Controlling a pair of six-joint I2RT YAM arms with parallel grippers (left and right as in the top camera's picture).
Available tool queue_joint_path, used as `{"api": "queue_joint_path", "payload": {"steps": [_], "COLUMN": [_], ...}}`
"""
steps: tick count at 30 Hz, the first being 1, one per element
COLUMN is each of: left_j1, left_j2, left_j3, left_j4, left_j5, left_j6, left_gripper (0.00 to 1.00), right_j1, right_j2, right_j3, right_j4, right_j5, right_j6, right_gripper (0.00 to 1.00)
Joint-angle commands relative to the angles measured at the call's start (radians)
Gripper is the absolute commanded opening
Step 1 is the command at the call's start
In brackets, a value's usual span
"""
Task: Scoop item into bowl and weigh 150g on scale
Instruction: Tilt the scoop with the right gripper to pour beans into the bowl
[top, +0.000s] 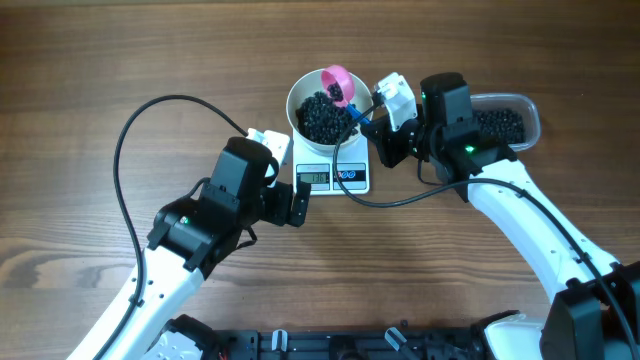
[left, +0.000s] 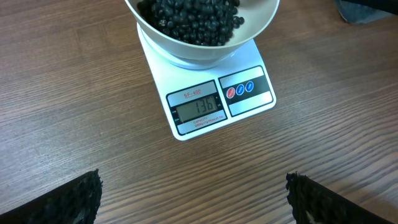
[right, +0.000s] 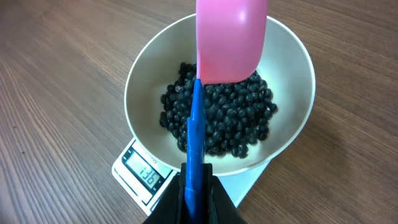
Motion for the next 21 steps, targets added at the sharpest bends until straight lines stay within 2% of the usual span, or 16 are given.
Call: {"api": "queue_joint_path", "payload": {"steps": [1,8,15,21], "left_j1": [-0.005,-0.005,-0.005,-0.004], "left_j2": [0.0,0.0,0.0,0.0], "left_j3": [0.003,0.003,0.003,0.003], "left_j4": [0.003,0.003,0.002,0.003], "left_j5": [-0.006,-0.006,-0.006,-0.006], "left_j6": [0.02,0.02,0.02,0.02], "left_gripper": [1.0,1.0,1.0,1.0], "right_j1": [0.005,0.005,0.005,0.009], "right_j2": [0.006,0.006,0.006,0.006], "right_j3": [0.006,0.006,0.006,0.006], "right_j4": [-0.003,-0.004,-0.007,-0.044], "right_j5": [-0.001,-0.002,-0.003,-0.017], "right_j6": [0.01,0.089,0.089,-0.11], "right_gripper": [0.04,0.04,0.04,0.04]}}
